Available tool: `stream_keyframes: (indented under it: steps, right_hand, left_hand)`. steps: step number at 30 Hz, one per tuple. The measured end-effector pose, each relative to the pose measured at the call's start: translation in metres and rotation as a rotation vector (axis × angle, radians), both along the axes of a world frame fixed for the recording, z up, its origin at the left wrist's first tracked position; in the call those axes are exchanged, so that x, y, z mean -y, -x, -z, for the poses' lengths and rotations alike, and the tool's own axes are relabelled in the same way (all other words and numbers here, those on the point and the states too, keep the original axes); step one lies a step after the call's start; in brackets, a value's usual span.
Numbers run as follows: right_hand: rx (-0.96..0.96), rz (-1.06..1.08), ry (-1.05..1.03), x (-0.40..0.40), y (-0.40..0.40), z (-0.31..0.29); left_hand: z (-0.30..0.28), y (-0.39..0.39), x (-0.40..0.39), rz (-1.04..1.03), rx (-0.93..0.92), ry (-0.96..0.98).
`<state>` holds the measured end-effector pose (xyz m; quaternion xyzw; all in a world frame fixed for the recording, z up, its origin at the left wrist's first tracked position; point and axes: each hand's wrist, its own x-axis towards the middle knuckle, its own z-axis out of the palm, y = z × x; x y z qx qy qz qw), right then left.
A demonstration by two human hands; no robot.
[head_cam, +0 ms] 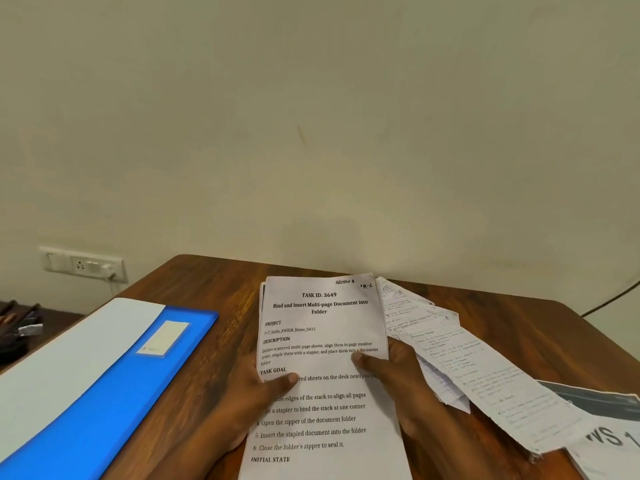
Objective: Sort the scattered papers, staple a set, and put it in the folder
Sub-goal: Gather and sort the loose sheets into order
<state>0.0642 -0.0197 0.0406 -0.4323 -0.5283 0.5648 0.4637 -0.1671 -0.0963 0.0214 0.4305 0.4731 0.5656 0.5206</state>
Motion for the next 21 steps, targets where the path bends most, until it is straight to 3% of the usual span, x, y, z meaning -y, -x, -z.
stream_keyframes:
  steps: [8,13,21]
  right_hand:
    - [0.184,0.222,-0.142,0.02,0.006,-0.011]
    - [0.098,0.253,-0.239,0.04,-0.002,-0.038]
    - [0.02,0.256,-0.268,0.06,-0.009,-0.043]
  left_hand:
    - [-0.022,-0.022,0.008,-0.125,-0.176,-0.071]
    - [-0.047,-0.031,0.023,-0.21,-0.159,-0.133]
    - [-0.059,-0.04,0.035,-0.175,-0.19,-0.178]
